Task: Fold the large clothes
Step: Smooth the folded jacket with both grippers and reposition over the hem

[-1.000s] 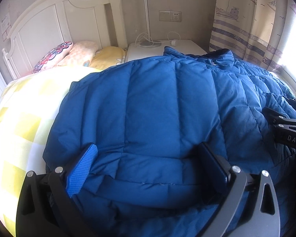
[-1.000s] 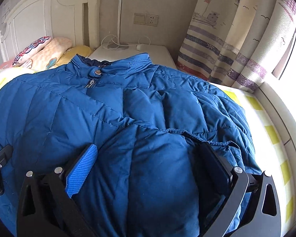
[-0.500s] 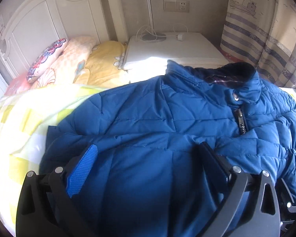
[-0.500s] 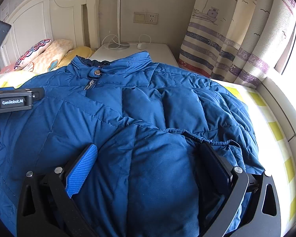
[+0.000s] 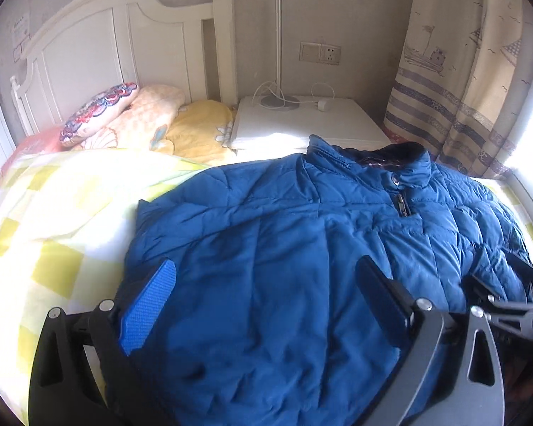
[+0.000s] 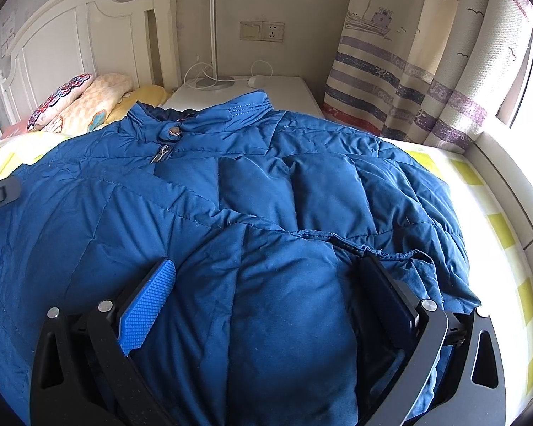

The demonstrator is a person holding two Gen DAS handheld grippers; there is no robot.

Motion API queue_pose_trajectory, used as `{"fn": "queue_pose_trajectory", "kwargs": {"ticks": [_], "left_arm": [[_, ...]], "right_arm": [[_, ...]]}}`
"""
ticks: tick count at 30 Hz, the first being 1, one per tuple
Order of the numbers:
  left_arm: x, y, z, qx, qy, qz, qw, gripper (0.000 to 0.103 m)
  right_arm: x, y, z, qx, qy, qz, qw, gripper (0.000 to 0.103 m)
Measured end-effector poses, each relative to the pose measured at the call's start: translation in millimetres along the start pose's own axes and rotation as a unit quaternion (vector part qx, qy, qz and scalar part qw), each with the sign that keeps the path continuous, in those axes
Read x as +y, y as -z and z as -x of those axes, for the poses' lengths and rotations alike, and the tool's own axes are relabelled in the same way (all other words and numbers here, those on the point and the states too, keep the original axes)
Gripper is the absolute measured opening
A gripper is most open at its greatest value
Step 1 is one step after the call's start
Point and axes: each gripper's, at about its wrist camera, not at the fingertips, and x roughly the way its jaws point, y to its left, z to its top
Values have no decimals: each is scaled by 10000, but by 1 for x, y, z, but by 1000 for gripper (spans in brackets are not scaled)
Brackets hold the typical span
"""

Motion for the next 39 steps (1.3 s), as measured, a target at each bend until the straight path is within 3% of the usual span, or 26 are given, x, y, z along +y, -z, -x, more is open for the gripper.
{"fn": "queue_pose_trajectory", "kwargs": {"ticks": [3,6,9,11,13,15,17,19,20,22,24,26,29,32,34,36,39], "left_arm": [[1,43,26,28,-274,-400,9988,100],[5,73,25,276,-357,-615,9971,101],[21,73,19,411,-155,-203,9988,101],[31,74,3,753,216,135,9968,101],[44,76,0,817,543,447,9942,101],[44,77,0,806,533,436,9944,101],[42,77,2,782,464,378,9951,101],[42,77,10,808,334,429,9952,101],[43,77,22,775,195,545,9953,100],[42,78,56,428,301,707,9961,100],[31,83,77,321,393,530,9973,100],[13,94,77,494,380,169,9979,100],[-12,120,50,978,53,-383,9945,101],[-9,125,49,933,72,-303,9952,101],[-6,124,60,949,-132,-301,9949,100],[-2,127,78,709,-360,-490,9956,100],[13,142,90,597,-845,-542,9932,101]], "right_arm": [[0,0,0,-6,-2,-3,10000,99],[0,0,0,-6,3,6,10000,99],[0,0,1,-13,12,11,10000,99],[-1,-1,1,-25,48,53,10000,99],[-2,1,7,-1,2,92,10000,99],[1,2,28,154,8,134,9998,98],[3,15,67,-187,-351,-20,9992,98],[11,36,100,-360,-551,201,9976,98],[17,48,110,-305,-518,424,9973,98],[23,72,119,-195,-428,810,9956,98],[20,92,109,88,-296,894,9955,98],[12,107,87,475,-399,671,9958,98],[5,108,84,479,-566,436,9963,99],[7,108,89,490,-481,516,9963,98],[-3,108,101,330,-396,394,9979,98],[-25,109,109,179,-153,136,9996,98],[-62,117,93,525,312,-227,9979,98]]}}
